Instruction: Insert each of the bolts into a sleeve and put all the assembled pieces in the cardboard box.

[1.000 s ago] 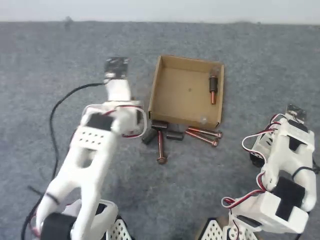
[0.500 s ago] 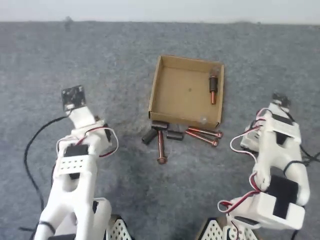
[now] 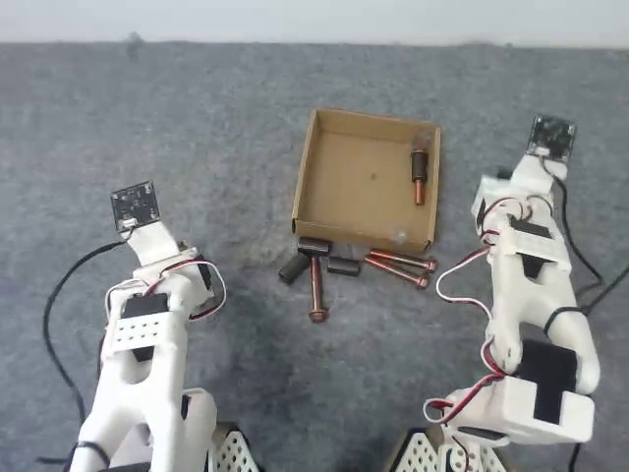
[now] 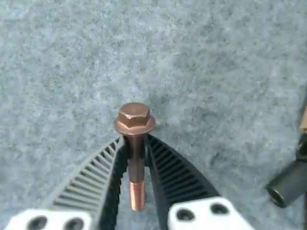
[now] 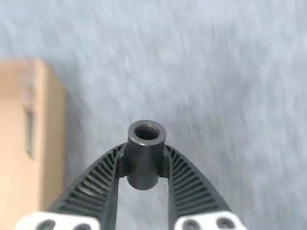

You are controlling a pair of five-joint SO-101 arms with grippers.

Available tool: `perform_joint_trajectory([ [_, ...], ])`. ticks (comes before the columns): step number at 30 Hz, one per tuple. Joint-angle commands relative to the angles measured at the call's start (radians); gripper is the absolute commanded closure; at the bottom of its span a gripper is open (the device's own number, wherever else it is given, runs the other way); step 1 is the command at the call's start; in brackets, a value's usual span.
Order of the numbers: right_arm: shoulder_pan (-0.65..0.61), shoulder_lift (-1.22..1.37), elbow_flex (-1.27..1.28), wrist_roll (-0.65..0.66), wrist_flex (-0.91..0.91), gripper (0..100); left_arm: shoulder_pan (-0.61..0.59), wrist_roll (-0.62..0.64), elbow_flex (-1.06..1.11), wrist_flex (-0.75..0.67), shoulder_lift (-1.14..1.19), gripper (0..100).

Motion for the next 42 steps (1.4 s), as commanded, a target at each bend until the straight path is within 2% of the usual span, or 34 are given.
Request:
perform_joint_trajectory([
  [1, -0.056, 0.025, -0.018, 0.015, -0.223, 99.2, -0.002, 0.002, -0.005, -0.026, -0.049, 99],
  [10, -0.133, 0.225, -0.025, 0.015, -0.869, 99.2, -0.002, 0.0, -0.007, -0.028, -0.049, 99],
  [13, -0.166, 0.263, -0.025, 0.015, -1.0, 99.2, -0.002, 0.0, -0.008, -0.028, -0.049, 99],
  [21, -0.269, 0.223, 0.137, 0.015, -1.208, 99.2, -0.002, 0.0, -0.01, -0.028, -0.049, 99],
  [26, -0.36, 0.199, 0.275, 0.015, -1.359, 99.2, -0.002, 0.0, 0.01, -0.103, -0.046, 99],
  [30, -0.41, 0.228, 0.292, 0.015, -1.38, 99.2, -0.002, 0.0, 0.021, -0.124, -0.049, 99],
  [37, -0.507, 0.371, 0.153, 0.017, -1.38, 99.2, -0.002, 0.0, 0.021, -0.124, -0.049, 99],
  [42, -0.527, 0.389, 0.198, 0.015, -1.411, 99.3, -0.002, 0.0, 0.021, -0.124, -0.049, 99],
])
